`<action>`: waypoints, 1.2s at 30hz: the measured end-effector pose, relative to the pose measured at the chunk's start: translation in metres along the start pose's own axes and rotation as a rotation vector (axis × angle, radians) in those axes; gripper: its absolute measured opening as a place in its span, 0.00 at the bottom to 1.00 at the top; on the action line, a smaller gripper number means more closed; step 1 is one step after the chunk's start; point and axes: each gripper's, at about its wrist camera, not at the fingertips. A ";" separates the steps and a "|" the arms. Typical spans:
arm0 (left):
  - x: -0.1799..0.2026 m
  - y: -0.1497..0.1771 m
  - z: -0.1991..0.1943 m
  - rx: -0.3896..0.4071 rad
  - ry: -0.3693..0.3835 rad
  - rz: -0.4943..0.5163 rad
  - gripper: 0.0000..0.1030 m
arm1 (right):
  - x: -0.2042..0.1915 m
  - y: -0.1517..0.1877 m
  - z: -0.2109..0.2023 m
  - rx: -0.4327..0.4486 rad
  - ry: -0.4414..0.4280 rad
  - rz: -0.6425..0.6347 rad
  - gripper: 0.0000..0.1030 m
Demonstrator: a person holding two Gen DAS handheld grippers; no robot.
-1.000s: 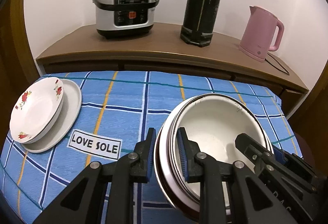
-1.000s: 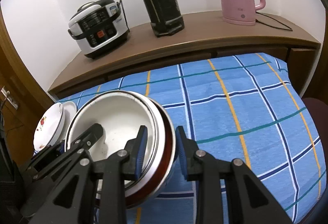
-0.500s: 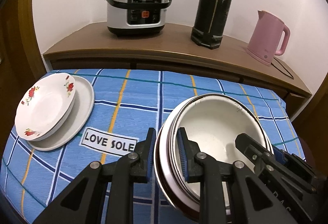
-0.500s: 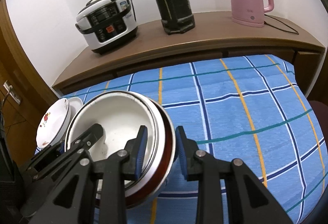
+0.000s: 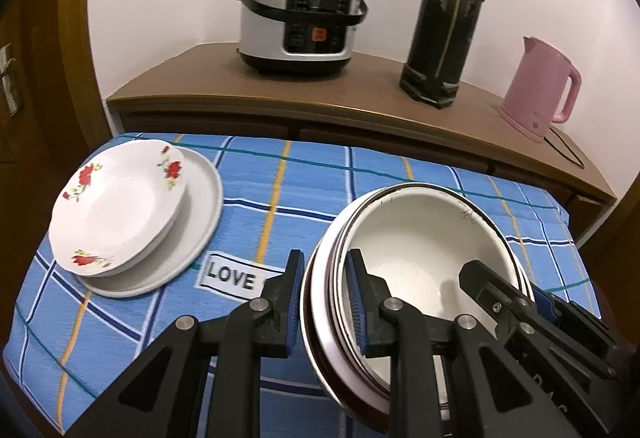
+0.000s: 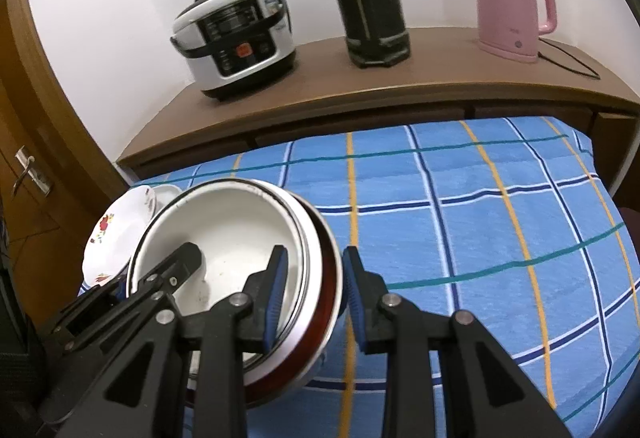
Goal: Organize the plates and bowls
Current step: 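Carry the bowl stack with both grippers over the rose-patterned plate stack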
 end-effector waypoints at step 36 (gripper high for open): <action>-0.116 0.005 -0.035 0.042 -0.131 -0.148 0.23 | -0.118 0.014 0.018 -0.034 -0.128 -0.147 0.28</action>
Point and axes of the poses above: each gripper's, at about its wrist camera, not at the fingertips, and z roughly the way its jaws point, x to its right, y to its underside, and after that the axes turned 5 degrees about y, right-handed
